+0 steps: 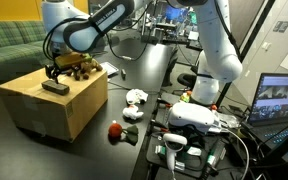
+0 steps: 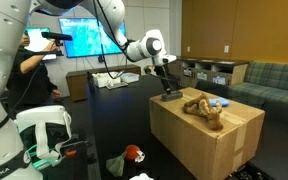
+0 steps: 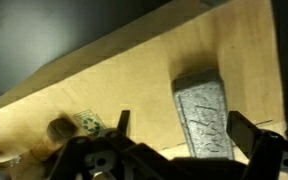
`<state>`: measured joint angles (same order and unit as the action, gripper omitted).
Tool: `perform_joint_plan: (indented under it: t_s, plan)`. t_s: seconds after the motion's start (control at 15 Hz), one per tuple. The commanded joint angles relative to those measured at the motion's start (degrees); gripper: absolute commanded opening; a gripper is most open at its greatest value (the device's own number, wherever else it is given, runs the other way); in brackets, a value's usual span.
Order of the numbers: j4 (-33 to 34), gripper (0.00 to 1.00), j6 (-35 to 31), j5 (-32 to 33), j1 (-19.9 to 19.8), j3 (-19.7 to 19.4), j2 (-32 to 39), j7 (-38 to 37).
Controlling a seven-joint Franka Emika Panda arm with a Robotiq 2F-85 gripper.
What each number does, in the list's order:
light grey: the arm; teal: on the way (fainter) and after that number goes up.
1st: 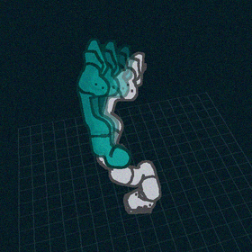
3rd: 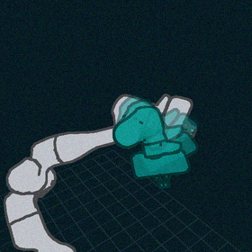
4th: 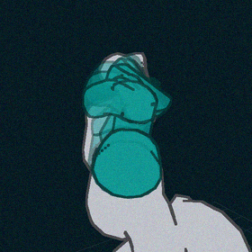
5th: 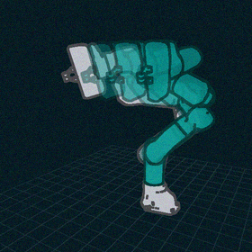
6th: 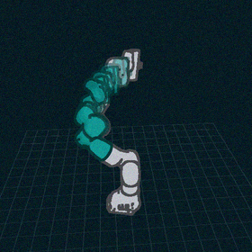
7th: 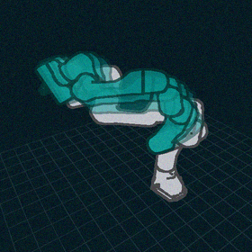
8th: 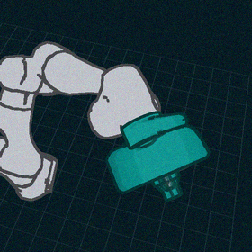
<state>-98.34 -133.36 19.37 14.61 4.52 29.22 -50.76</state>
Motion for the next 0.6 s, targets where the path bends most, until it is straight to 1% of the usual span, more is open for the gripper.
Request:
perform_joint_plan:
  t_s: [0.0,0.07,0.13,0.2,0.27,0.4,0.53]
  plan:
    - [8.3,1.00,9.3,-3.5,3.2,0.0,1.9,5.1]
    - [10.4,1.00,11.5,-3.7,4.0,-0.1,2.7,5.4]
    - [12.7,1.00,12.7,-2.2,5.2,-1.1,3.7,3.9]
    - [14.8,1.00,13.1,-0.4,6.4,-2.2,4.9,2.1]
    - [16.9,0.99,13.5,0.2,7.0,-2.7,6.2,2.1]
    - [21.5,1.00,13.6,2.8,8.5,-4.8,9.0,0.5]
    - [25.4,1.00,14.2,3.3,8.9,-6.0,11.5,0.3]
